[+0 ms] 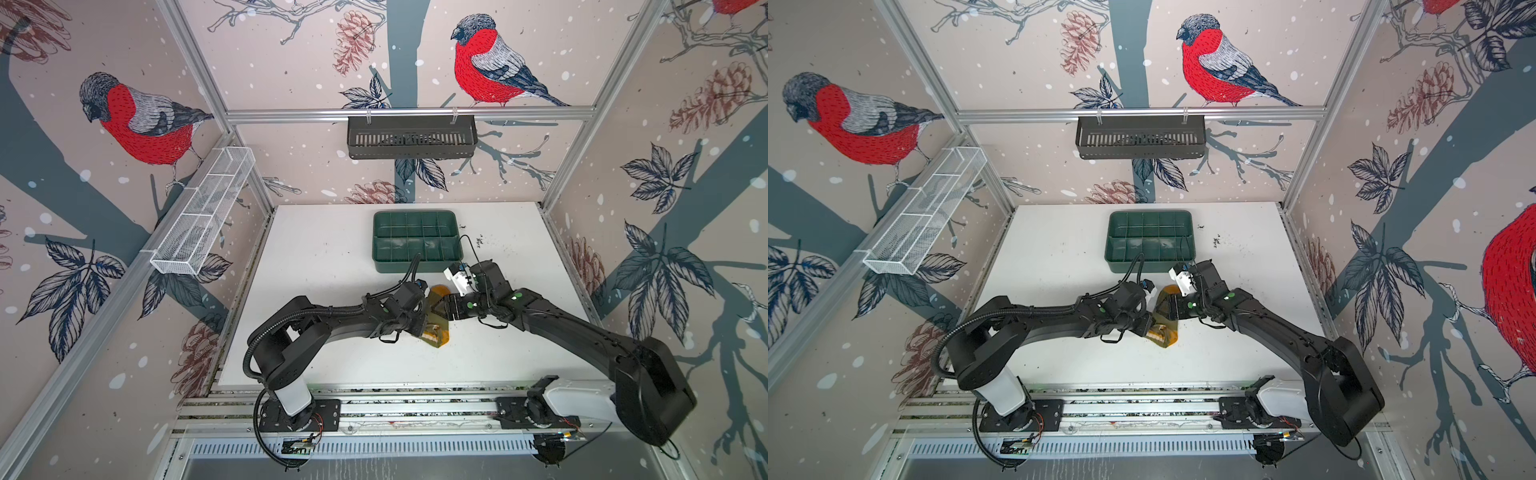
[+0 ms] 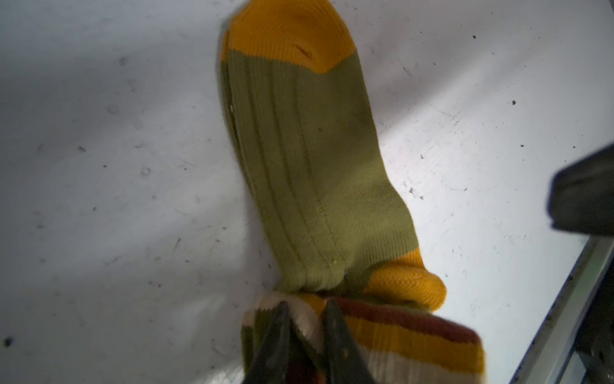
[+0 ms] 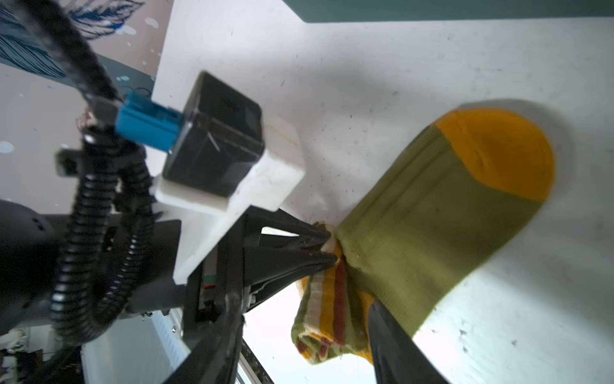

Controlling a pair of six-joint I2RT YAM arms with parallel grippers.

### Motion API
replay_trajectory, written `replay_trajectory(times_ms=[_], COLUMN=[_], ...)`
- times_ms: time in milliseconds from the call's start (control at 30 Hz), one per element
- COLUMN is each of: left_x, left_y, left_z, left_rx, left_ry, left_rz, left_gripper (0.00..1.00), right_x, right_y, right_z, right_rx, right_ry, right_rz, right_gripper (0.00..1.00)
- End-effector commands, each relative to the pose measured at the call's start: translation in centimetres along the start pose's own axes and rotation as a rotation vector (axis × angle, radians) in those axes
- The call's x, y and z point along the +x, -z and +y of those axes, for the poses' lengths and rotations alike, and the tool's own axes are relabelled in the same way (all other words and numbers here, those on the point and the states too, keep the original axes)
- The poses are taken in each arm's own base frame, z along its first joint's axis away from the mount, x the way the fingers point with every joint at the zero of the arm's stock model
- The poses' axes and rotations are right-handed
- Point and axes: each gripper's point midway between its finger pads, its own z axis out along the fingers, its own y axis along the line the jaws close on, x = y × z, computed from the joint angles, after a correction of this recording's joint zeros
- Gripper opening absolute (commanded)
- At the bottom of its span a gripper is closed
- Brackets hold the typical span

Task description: Roll the socks

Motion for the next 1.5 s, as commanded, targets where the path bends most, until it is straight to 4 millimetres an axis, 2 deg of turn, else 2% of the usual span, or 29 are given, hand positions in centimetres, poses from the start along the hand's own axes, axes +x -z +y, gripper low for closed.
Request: replay_trajectory(times_ms=[0,100,433,567,733,867,1033,1200,1333,1467], left_x=[0.6,0.4,0.3,0.4,0.4,0.2,0.1,0.0,0.0,0.0], left_y=[-0.1,-0.1,-0.3,-0.3,-0.1,0.1,0.1,0.2,0.3,0.3], left_z=[0.0,-0.2,-0.6,-0.5,-0.5,-0.5,-0.5,-0.6,-0.6,-0.6], left_rx=[-0.004,-0.001,0.02,0.019,0.017,0.017,0.016,0.022,0.031,0.035], left_ry=[-0.014,-0.016,-0.014,-0.01,-0.009,-0.012,-0.014,-0.014,-0.01,-0.008], left_rz=[0.037,0.034,0.036,0.038,0.036,0.032,0.03,0.026,0.025,0.025], left_gripper=[0.21,0.21,0.21,0.21,0.21,0.21,0.21,0.21,0.21,0.21], right_x=[1.4,2.4,4.0,4.8,4.1,3.3,3.5,4.0,4.3,4.8], right_y=[-0.2,-0.6,-1.4,-2.2,-2.2,-2.1,-2.7,-3.1,-3.4,-3.5], right_z=[-0.7,-0.2,-0.8,-0.7,-0.4,-0.3,-0.2,0.1,0.1,-0.1], right_rx=[0.109,0.158,0.317,0.312,0.309,0.326,0.304,0.276,0.262,0.255], right_ry=[0.074,0.138,0.281,0.292,0.296,0.308,0.318,0.316,0.318,0.312], right_rz=[0.049,0.079,0.143,0.168,0.13,0.099,0.118,0.128,0.143,0.158], right_gripper=[0.67,0.59,0.59,0.53,0.52,0.58,0.57,0.5,0.49,0.38])
